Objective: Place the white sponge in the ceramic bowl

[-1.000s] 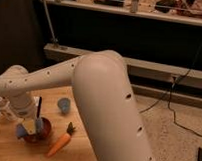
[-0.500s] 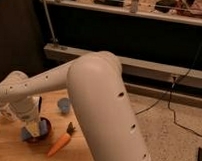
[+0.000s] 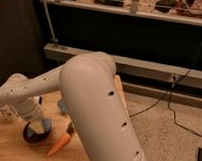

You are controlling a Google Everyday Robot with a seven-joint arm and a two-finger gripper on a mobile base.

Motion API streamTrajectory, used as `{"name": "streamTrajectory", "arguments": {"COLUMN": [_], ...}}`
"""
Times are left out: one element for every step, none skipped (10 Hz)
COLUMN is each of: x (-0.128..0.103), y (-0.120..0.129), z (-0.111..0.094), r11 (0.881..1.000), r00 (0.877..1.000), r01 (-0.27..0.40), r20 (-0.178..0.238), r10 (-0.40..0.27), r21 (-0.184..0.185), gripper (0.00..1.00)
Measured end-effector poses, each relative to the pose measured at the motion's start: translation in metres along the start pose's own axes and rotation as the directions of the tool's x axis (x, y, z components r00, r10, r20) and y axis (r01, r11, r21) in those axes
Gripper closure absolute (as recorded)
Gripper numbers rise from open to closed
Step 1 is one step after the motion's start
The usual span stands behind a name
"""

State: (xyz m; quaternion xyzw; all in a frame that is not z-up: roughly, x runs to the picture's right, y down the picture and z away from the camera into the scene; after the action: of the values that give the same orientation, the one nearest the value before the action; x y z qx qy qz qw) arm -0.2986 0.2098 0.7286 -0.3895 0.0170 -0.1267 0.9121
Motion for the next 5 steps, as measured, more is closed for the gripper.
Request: {"name": "streamTrajectory", "arguments": {"x": [0.0,-0.001,-0.001,-0.001,0.0], "y": [-0.001,-0.002,-0.004,-0.008,-0.012], "z": [0.001,0.001,0.0,-0.002,-0.005], "r11": [1.0,1.0,1.0,0.998,0.997], "r00": [1.0,1.0,0.999,0.997,0.994], "r01": [-0.006,-0.016,-0.03,-0.054,-0.077], "r20": [0.001,0.01,0.023,0.049,0.075], "r10": [0.006,0.016,0.03,0.055,0.078], "r21": [-0.002,-0.006,-0.009,-0.016,-0.017], "gripper": [0.2,0.2,0.2,0.2,0.2]}}
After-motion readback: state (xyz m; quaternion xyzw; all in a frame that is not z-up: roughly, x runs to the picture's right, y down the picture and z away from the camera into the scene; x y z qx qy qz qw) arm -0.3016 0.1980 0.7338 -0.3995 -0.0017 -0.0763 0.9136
